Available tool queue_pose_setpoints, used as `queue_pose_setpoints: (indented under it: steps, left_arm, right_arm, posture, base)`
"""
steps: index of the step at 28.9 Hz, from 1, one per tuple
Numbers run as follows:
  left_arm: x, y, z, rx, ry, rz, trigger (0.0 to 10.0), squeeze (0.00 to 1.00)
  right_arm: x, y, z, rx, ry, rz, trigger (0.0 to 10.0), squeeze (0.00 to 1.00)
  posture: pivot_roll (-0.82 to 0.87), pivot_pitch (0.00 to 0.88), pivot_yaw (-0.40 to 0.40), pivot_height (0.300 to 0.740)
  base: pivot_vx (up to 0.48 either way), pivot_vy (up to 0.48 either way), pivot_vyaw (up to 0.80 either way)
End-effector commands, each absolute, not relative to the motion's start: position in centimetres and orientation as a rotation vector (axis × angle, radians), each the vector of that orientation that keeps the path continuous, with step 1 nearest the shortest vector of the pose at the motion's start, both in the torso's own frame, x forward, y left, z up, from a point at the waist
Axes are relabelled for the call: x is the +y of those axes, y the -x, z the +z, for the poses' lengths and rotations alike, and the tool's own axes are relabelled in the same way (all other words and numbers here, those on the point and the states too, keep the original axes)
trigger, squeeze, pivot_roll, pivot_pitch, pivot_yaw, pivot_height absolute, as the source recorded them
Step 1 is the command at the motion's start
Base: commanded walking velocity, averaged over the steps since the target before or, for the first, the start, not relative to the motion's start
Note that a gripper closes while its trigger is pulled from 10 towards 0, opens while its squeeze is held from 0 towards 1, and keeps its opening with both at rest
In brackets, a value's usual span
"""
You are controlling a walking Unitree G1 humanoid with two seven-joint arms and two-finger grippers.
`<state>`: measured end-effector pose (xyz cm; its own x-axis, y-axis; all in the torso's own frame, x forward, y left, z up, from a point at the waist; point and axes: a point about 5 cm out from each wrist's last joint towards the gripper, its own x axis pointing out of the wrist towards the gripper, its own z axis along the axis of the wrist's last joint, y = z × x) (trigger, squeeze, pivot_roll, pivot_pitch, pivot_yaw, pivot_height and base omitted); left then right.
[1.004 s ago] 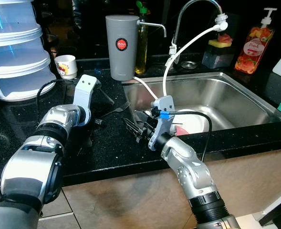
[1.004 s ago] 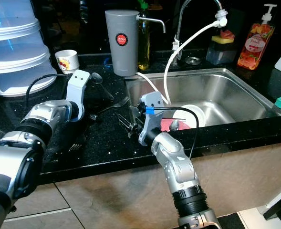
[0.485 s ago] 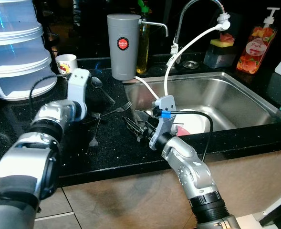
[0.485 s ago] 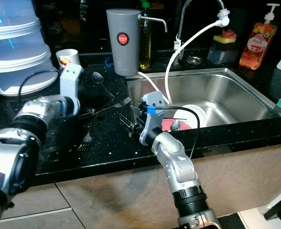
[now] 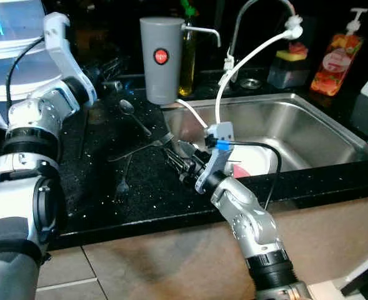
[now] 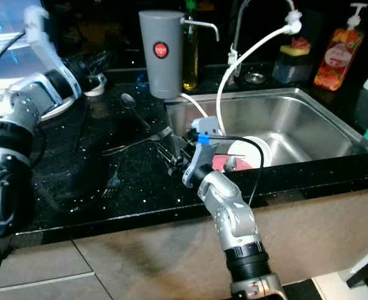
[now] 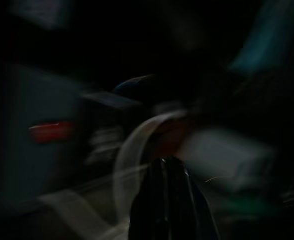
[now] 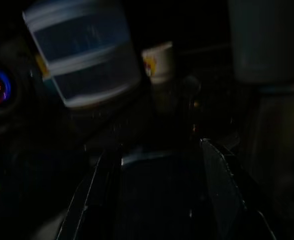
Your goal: Kitchen organization
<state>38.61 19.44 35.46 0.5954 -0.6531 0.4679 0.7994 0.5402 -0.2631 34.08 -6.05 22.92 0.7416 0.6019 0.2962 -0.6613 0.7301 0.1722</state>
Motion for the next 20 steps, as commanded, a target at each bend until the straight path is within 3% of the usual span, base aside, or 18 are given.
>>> queue_pose_setpoints:
  steps: [1,6,9,10,11,12,13,14,15,17,20]
  left_arm:
    - [19.3,-37.9,34.7,-0.338,0.598,-0.976,0.0,0.00]
    - [19.5,-35.5,32.7,-0.339,0.800,-1.155,0.0,0.00]
    - [19.8,-35.6,32.2,-0.323,0.775,-1.115,0.0,0.00]
    - [20.0,-37.2,30.6,-0.205,0.622,-0.895,0.0,0.00]
    - [20.0,-37.2,30.6,-0.205,0.622,-0.895,0.0,0.00]
    - [20.6,-38.7,29.0,-0.074,0.451,-0.648,0.0,0.00]
    - [20.6,-38.7,29.0,-0.074,0.451,-0.648,0.0,0.00]
    - [21.2,-39.3,28.3,-0.020,0.386,-0.523,0.0,0.00]
    - [21.8,-39.5,27.8,0.009,0.359,-0.436,0.0,1.00]
    - [22.1,-39.3,27.5,0.040,0.264,-0.346,10.0,1.00]
    - [21.8,-39.0,27.4,0.055,0.122,-0.323,10.0,1.00]
  right_arm:
    - [-6.1,-34.1,23.3,-0.236,-0.309,0.697,10.0,0.00]
    - [-6.2,-34.0,23.8,-0.249,-0.333,0.698,10.0,0.00]
    - [-6.2,-34.0,23.8,-0.248,-0.334,0.699,10.0,0.00]
    - [-6.2,-34.0,23.8,-0.247,-0.328,0.701,10.0,0.00]
    - [-6.2,-34.0,23.8,-0.247,-0.328,0.701,10.0,0.00]
    - [-6.1,-34.0,23.7,-0.246,-0.314,0.701,10.0,0.00]
    - [-6.1,-34.0,23.7,-0.246,-0.314,0.701,10.0,0.00]
    - [-6.1,-34.0,23.7,-0.245,-0.303,0.703,10.0,0.00]
    - [-6.1,-34.0,23.6,-0.244,-0.292,0.704,10.0,0.00]
    - [-6.2,-33.9,23.5,-0.241,-0.272,0.706,10.0,0.00]
    - [-6.2,-33.9,23.4,-0.238,-0.258,0.707,10.0,0.00]
  posture:
    - [0.06,0.066,0.027,0.740]
    - [0.07,0.064,0.023,0.740]
    - [0.07,0.063,0.021,0.740]
    - [0.07,0.062,0.019,0.740]
    - [0.07,0.062,0.019,0.740]
    - [0.07,0.062,0.019,0.740]
    - [0.07,0.062,0.019,0.740]
    - [0.07,0.062,0.019,0.740]
    - [0.07,0.062,0.019,0.740]
    - [0.06,0.054,0.015,0.740]
    - [0.06,0.054,0.015,0.740]
  base:
    - [0.000,0.000,0.00]
    - [0.000,0.000,0.00]
    - [0.000,0.000,0.00]
    - [0.000,0.000,0.00]
    - [0.000,0.000,0.00]
    - [0.000,0.000,0.00]
    - [0.000,0.000,0.00]
    - [0.000,0.000,0.00]
    - [0.000,0.000,0.00]
    - [0.000,0.000,0.00]
    - [0.000,0.000,0.00]
